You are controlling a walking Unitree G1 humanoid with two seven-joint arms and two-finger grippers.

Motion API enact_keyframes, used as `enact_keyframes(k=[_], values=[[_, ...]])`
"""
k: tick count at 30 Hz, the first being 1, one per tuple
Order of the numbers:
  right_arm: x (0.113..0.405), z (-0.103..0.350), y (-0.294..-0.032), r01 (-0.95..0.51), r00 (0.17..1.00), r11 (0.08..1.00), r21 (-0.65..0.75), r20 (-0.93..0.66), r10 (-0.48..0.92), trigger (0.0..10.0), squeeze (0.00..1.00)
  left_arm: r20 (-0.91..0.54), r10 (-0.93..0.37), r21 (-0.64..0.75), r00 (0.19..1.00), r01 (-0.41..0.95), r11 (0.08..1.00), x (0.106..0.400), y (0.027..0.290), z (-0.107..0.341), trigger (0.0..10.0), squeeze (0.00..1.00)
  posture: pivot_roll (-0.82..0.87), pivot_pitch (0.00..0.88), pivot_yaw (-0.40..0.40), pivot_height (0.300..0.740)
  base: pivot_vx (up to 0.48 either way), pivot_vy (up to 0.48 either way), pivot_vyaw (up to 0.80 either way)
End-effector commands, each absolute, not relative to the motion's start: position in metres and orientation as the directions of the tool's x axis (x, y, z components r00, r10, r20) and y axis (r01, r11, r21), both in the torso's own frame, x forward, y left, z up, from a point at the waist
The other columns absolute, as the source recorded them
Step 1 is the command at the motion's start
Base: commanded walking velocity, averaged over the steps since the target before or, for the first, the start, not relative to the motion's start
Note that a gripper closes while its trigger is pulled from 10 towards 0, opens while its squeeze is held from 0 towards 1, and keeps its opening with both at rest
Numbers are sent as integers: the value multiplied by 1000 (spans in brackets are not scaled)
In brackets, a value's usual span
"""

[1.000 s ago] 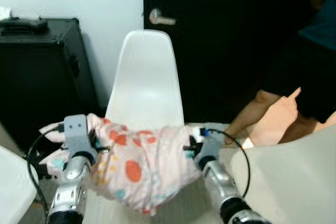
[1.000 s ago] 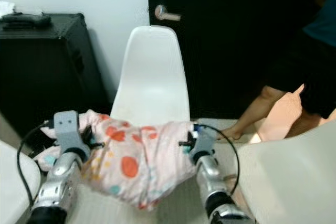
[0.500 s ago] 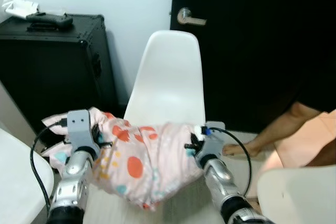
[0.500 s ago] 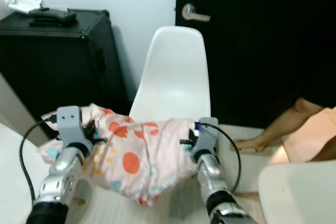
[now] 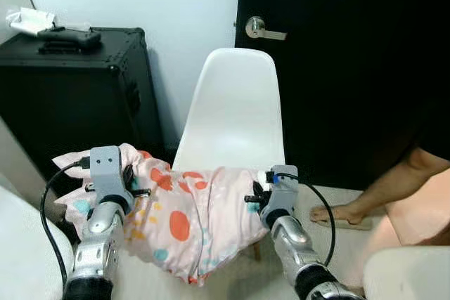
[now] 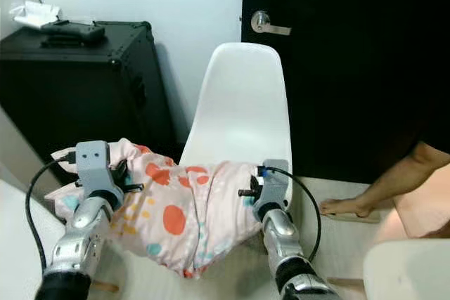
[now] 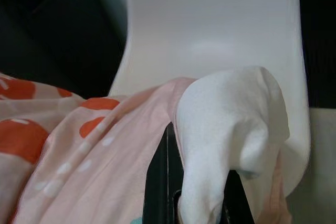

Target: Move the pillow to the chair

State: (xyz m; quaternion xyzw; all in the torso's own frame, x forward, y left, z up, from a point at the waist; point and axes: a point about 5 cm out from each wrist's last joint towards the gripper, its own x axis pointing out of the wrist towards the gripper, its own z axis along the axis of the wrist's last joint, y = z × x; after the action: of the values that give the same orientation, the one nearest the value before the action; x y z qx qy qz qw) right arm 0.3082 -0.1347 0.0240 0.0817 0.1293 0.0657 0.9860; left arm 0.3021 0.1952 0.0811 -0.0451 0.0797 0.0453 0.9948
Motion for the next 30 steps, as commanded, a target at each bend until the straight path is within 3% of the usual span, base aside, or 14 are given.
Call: enact_keyframes(k=[1,13,23,30], values=[[313,31,-128,-134,963,974,181,-207,171,10000,0,-134,71,-87,988,-83,993,303,194,86,10000,0,110,0,6,740,337,0,0],[312,31,-128,-135,964,974,183,-204,172,10000,0,-134,69,-89,989,-81,993,303,194,87,10000,0,112,0,4,740,334,0,0],[312,31,-128,-129,965,973,192,-200,167,10000,0,-139,65,-84,988,-77,994,303,195,86,10000,0,106,0,13,740,334,0,-771],[311,30,-130,-117,965,974,196,-209,158,10000,0,-140,58,-84,988,-70,994,304,193,86,10000,0,101,0,20,740,335,0,0]])
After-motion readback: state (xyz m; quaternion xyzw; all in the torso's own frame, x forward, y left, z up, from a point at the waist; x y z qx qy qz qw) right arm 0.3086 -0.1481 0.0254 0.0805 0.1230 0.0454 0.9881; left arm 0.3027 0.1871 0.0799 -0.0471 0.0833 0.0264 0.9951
